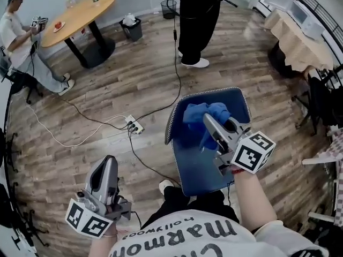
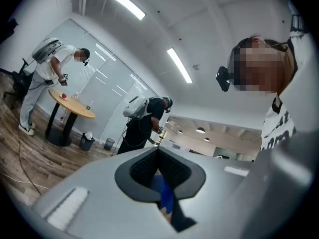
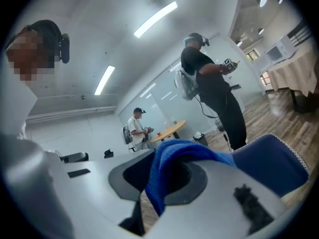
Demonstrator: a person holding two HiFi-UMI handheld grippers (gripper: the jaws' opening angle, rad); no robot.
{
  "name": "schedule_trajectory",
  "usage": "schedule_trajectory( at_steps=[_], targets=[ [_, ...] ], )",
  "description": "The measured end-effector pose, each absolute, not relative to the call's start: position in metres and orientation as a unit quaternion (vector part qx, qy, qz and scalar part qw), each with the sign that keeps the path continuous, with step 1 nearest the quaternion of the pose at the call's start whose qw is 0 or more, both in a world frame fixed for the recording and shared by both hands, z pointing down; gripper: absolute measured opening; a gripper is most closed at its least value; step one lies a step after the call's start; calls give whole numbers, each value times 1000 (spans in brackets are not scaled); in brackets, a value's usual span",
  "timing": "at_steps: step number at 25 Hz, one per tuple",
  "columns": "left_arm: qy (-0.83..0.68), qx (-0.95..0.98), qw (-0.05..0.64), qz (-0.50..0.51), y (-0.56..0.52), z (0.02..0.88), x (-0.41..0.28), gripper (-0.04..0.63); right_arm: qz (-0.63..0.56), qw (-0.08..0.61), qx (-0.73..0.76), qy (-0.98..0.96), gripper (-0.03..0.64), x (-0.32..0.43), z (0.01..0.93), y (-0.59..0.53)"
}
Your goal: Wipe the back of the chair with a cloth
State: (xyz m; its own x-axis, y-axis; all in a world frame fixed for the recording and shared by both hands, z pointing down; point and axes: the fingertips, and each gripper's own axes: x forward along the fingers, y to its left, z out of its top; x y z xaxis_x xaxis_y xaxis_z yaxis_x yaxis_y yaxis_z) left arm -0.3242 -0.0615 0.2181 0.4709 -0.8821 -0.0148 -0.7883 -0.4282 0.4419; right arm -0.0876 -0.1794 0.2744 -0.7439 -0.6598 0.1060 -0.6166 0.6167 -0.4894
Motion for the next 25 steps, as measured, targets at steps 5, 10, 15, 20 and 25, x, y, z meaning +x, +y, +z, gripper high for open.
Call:
schedule_trajectory(
  at_steps=[5,10,15,20,25],
  targets=[
    [-463,852,221,-102,-83,250,-333,6,-258,28,-396,881,61,-95,296,-184],
    [-448,856,227,-119,-97,259,-339,6,-257,21,-435,863,62,-95,319,-195],
    [-448,851,253,-111,-94,278,-343,6,-255,-1,-467,846,62,-94,345,-211],
    [-448,849,260,-102,-84,295,-347,6,-250,-34,-476,843,62,-101,375,-224],
    [-477,834,269,-72,-90,321,-364,6,-255,-51,-471,843,62,-120,396,-239]
  ],
)
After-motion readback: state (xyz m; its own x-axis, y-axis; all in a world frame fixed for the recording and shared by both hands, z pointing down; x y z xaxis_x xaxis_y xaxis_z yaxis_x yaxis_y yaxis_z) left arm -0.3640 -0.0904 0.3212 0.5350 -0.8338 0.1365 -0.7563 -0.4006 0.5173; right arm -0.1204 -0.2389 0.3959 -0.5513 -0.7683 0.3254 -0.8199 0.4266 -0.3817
